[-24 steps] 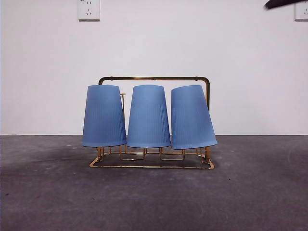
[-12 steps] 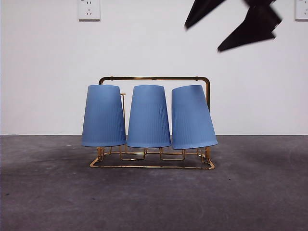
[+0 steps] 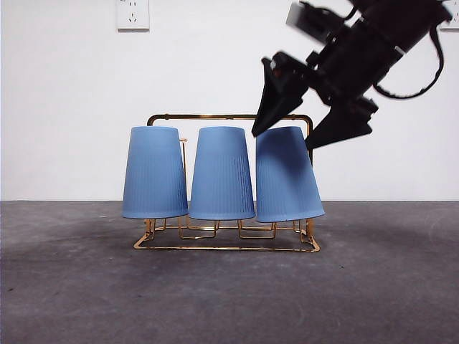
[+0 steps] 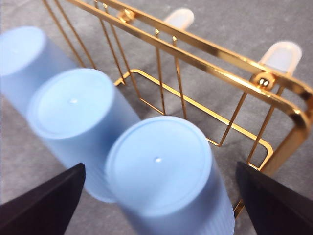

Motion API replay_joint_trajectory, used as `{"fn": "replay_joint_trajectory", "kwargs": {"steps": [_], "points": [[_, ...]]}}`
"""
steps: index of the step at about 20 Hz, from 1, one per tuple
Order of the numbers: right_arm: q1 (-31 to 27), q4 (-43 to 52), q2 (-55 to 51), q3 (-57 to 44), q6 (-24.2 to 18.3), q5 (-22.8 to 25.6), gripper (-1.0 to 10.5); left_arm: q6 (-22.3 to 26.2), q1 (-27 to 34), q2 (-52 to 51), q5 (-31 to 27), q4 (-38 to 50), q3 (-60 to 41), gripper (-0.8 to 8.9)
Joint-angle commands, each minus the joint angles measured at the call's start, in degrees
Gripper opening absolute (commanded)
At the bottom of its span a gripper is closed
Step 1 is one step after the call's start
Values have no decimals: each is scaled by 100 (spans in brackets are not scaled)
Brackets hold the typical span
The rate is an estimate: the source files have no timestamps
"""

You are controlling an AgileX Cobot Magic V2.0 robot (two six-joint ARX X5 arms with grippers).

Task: The left arm pick up the left cup on cup holder and place it on desk, then the right arm insert the right cup into the first cup, and then the left arm insert the mid cup into the first cup

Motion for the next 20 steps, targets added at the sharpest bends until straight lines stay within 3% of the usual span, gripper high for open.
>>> {"fn": "replay_joint_trajectory", "kwargs": {"steps": [1, 6, 12, 20], "points": [[31, 90, 260, 98, -22, 17, 476, 61, -26, 20, 44, 42, 118, 531], [31, 118, 431, 98, 63, 15, 274, 59, -26, 20, 44, 42, 118, 531], [31, 243, 334, 101, 76, -22, 264, 59, -33, 20, 44, 42, 118, 531], [31, 48, -623, 101, 129, -24, 264, 61, -138, 22, 42, 42, 118, 531]]}}
